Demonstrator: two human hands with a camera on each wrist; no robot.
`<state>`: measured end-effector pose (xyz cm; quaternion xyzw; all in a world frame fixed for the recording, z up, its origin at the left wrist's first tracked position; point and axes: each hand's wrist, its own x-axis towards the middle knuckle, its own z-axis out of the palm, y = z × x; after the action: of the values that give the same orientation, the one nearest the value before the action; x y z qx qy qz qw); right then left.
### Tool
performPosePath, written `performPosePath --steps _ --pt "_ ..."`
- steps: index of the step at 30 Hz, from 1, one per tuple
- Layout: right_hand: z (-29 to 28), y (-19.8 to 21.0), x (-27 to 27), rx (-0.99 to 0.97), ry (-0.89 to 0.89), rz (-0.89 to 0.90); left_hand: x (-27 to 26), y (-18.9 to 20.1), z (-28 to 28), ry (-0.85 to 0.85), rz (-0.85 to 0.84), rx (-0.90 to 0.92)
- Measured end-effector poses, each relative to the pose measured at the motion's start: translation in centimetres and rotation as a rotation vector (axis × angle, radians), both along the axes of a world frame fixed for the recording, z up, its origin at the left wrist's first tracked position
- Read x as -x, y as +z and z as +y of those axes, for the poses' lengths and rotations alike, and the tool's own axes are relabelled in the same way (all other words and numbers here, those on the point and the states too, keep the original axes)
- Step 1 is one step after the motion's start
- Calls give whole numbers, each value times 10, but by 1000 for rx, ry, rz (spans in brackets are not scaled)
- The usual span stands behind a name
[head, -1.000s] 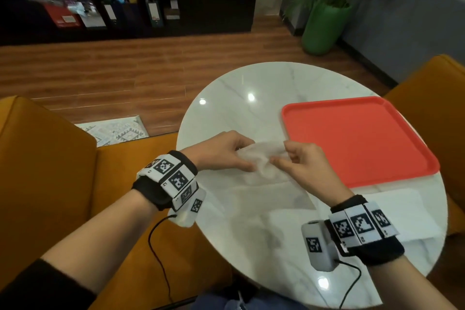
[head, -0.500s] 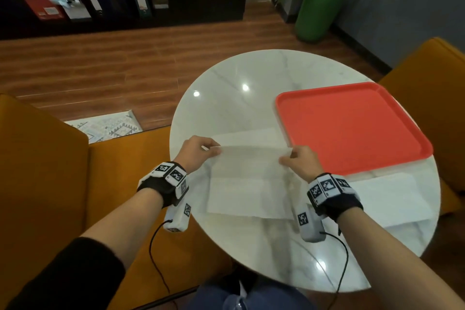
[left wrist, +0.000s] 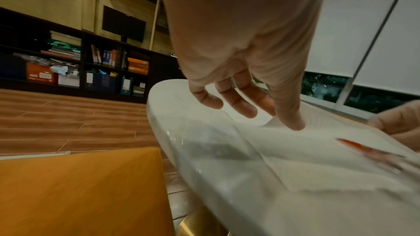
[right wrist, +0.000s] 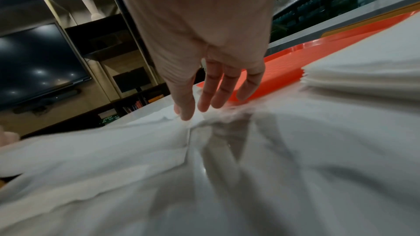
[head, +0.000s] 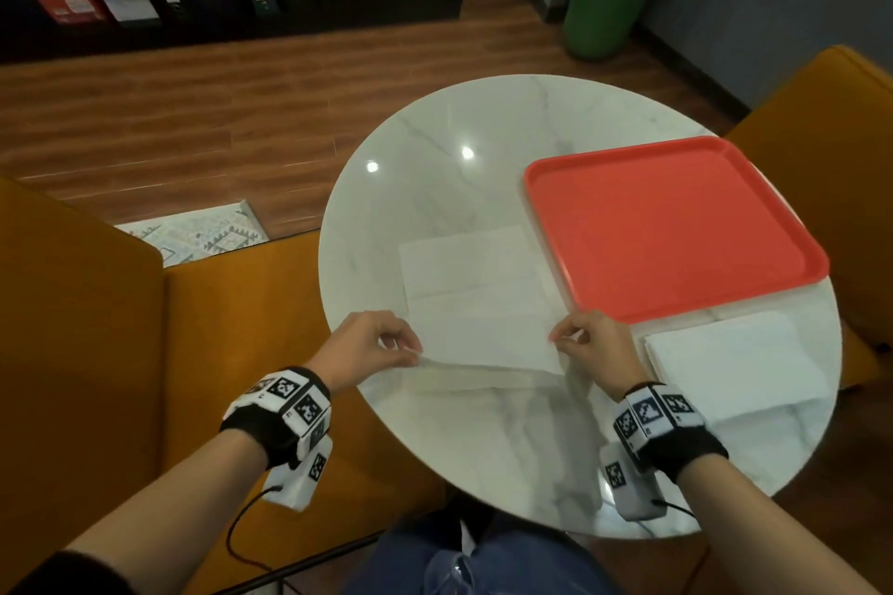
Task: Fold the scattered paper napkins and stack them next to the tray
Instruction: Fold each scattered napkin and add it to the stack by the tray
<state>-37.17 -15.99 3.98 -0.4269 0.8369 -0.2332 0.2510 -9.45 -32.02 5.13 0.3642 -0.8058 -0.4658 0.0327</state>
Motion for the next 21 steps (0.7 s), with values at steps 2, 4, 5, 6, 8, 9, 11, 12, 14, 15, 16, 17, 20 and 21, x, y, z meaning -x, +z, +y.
performPosePath --steps 2,4,5,6,8,9,11,12,14,15,16,17,20,21 --pt "3 -5 -2 -8 3 -5 -1 -7 4 -70 -77 39" --pt "4 -6 -3 -33 6 15 -2 -9 7 -137 -160 53" --pt "5 -5 -3 -44 9 34 -2 -7 8 -168 -198 60" --pt "5 -3 -4 -45 9 58 -2 -5 9 -189 -227 63" --pt "4 1 -4 -26 9 107 -1 3 10 -165 -227 54" --pt "2 4 -6 -4 12 124 0 5 11 -127 -205 62" --pt "-5 8 -15 53 32 141 3 5 12 -75 -159 179" --pt "-11 9 -22 77 64 155 6 2 13 -67 -139 256" --pt "-24 9 -45 94 189 173 14 -9 16 -93 -151 346" --pt "-32 9 -59 81 271 163 18 -16 18 -128 -200 358" --pt "-38 7 -73 43 355 150 22 -23 21 -177 -272 360" --pt "-43 6 -86 -13 433 143 25 -31 25 -231 -356 365" --pt "-48 -6 -109 -213 596 146 24 -50 32 -323 -502 428" --pt "-46 -12 -109 -263 621 161 23 -54 32 -325 -508 441"
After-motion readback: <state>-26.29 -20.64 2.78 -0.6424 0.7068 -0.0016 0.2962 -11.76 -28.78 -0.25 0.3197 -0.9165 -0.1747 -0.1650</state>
